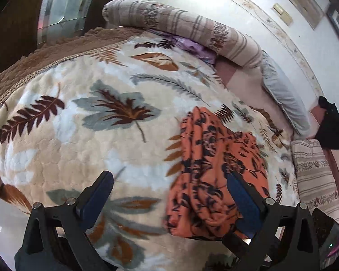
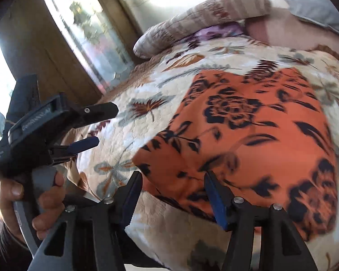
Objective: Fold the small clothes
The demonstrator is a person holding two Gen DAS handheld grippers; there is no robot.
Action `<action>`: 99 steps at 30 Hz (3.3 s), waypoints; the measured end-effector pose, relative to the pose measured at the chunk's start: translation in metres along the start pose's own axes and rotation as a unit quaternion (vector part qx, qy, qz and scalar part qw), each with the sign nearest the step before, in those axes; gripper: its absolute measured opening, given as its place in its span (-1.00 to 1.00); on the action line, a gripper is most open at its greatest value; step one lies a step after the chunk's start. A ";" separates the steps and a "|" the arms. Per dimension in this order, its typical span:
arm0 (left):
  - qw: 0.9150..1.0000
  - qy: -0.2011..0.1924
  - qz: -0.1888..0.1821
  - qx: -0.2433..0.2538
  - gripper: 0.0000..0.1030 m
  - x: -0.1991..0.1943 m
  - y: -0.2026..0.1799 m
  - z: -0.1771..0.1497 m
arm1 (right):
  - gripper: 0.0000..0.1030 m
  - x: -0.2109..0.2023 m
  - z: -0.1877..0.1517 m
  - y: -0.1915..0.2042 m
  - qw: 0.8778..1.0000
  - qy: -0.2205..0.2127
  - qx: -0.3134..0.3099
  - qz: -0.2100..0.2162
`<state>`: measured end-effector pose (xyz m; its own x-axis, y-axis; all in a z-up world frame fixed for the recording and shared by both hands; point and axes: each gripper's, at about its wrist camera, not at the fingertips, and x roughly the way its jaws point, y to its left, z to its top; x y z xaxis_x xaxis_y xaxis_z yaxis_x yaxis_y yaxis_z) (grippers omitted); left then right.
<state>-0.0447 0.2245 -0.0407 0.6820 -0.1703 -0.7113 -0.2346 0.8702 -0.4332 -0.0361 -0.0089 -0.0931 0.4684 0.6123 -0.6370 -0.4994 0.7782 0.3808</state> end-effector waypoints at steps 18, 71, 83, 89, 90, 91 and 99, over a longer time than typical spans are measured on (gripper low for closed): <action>0.989 0.115 0.089 0.011 -0.12 0.042 -0.028 -0.048 | 0.41 -0.081 -0.001 -0.120 0.976 -0.079 0.202 0.025; 0.981 0.081 0.152 0.094 0.81 0.083 -0.028 -0.048 | -0.17 -0.028 0.013 -0.158 0.967 0.059 0.245 0.039; 0.984 0.097 0.139 0.062 0.78 0.070 -0.009 -0.052 | 0.18 -0.039 0.011 -0.142 0.982 0.065 0.176 -0.017; 0.994 0.051 0.086 0.052 0.73 0.033 -0.026 -0.015 | 0.28 -0.083 0.049 -0.132 0.986 -0.020 0.160 -0.035; 0.994 0.049 0.081 0.055 0.73 0.035 -0.030 -0.005 | 0.32 -0.081 0.059 -0.127 0.987 -0.020 0.154 -0.026; 0.994 0.047 0.075 0.059 0.73 0.042 -0.034 0.007 | 0.32 -0.075 0.069 -0.122 0.989 -0.018 0.148 -0.013; 0.986 0.127 0.106 0.007 0.52 0.153 -0.021 0.057 | 0.32 -0.005 0.074 -0.110 0.985 0.037 0.165 0.039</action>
<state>0.1042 0.2069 -0.1085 0.4226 -0.0923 -0.9016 -0.3426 0.9047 -0.2532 0.0700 -0.0874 -0.0823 0.3771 0.6692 -0.6403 -0.2625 0.7402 0.6190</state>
